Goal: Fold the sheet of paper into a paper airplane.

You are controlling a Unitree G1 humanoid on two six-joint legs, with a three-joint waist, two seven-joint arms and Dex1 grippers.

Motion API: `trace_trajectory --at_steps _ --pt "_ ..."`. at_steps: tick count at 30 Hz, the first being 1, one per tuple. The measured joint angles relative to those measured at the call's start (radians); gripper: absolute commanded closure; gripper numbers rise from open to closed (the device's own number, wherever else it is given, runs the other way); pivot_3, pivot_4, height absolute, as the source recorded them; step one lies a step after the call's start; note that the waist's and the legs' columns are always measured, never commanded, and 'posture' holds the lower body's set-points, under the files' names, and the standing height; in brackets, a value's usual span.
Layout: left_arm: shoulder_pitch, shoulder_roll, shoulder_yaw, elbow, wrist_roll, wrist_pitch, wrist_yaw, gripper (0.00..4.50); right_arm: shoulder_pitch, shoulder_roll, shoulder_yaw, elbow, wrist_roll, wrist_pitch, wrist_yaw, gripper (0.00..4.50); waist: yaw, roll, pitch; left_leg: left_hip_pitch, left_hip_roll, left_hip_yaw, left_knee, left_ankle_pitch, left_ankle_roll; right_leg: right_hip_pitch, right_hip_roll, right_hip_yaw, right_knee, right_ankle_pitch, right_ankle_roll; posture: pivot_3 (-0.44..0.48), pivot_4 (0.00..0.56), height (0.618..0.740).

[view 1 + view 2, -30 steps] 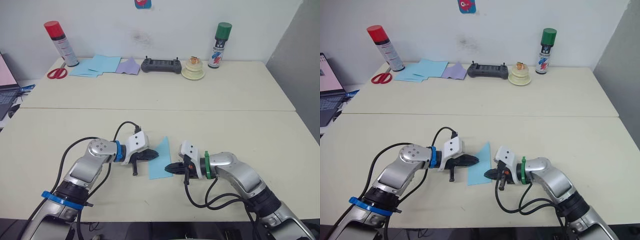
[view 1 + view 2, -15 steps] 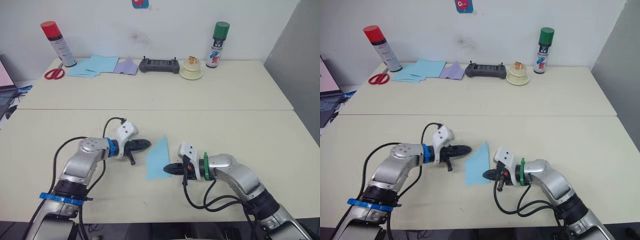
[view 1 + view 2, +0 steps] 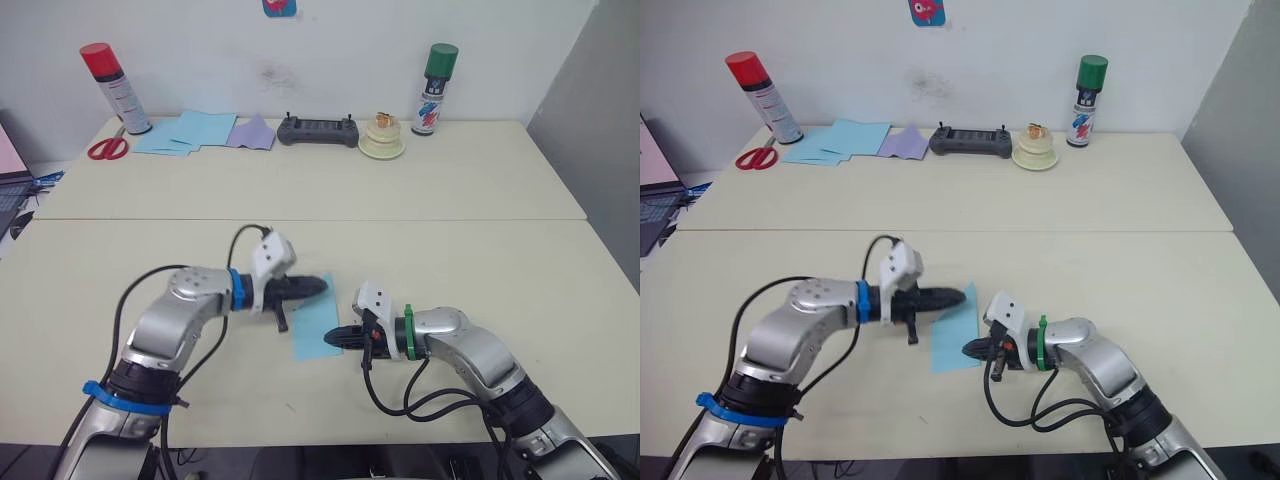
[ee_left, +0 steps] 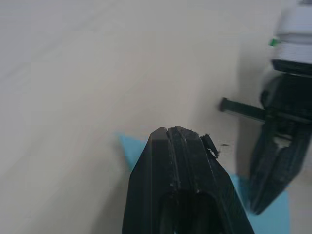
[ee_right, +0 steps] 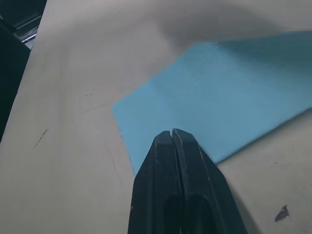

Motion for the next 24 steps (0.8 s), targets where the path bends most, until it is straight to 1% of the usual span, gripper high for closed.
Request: trace_trajectory --at_steps 2,5,9,15,18,20,24 --pt "0.024 0.028 -0.049 0.044 0.073 -0.057 0.012 4.50 0.000 0.000 -0.003 0.000 0.002 0.003 -0.002 4.49 0.001 0.000 0.000 0.000 0.000 0.000 0.000 0.000 0.000 0.000 0.000 0.000 0.000 0.000 0.000 0.000 0.150 0.740" --pt "0.021 0.029 -0.051 0.078 0.104 -0.131 0.022 4.50 0.000 0.002 -0.018 -0.004 0.010 0.022 -0.004 4.49 0.005 0.000 0.000 0.000 -0.001 0.000 0.001 0.000 0.000 0.000 0.000 -0.001 0.000 0.000 -0.001 0.000 0.150 0.740" --pt "0.017 0.019 -0.050 0.124 0.112 -0.193 0.020 4.50 0.000 0.006 -0.023 -0.013 0.010 0.042 -0.014 4.49 0.005 0.000 0.000 0.000 -0.001 0.000 0.001 0.000 0.000 0.000 -0.001 -0.001 0.000 0.001 0.000 0.000 0.150 0.740" --pt "0.017 0.010 -0.046 0.155 0.111 -0.237 0.016 4.50 0.000 0.036 -0.033 -0.013 0.010 0.046 -0.041 4.49 0.005 0.000 0.000 0.000 -0.001 0.000 0.001 0.000 0.000 0.001 -0.001 -0.001 0.000 0.001 0.000 0.000 0.150 0.740" --pt "0.020 0.010 -0.046 0.168 0.111 -0.267 0.014 4.50 -0.015 0.102 -0.093 0.010 0.023 0.044 -0.089 4.49 0.005 0.000 0.000 0.000 -0.001 0.000 0.001 0.000 0.000 0.001 -0.001 -0.001 0.000 0.001 0.000 0.000 0.150 0.740" --pt "0.021 0.010 -0.046 0.185 0.112 -0.301 0.009 4.50 -0.051 0.138 -0.133 0.045 0.026 0.031 -0.125 4.49 0.005 0.000 0.000 0.000 -0.001 0.000 0.001 0.000 0.000 0.001 -0.001 -0.001 0.000 0.001 0.000 0.000 0.150 0.740" --pt "0.021 0.010 -0.047 0.210 0.124 -0.349 -0.004 4.50 -0.090 0.153 -0.176 0.134 0.004 -0.015 -0.167 4.49 0.005 0.000 0.000 0.000 -0.001 0.001 0.001 0.000 0.000 0.001 -0.001 0.000 0.000 0.001 0.000 0.000 0.150 0.740"
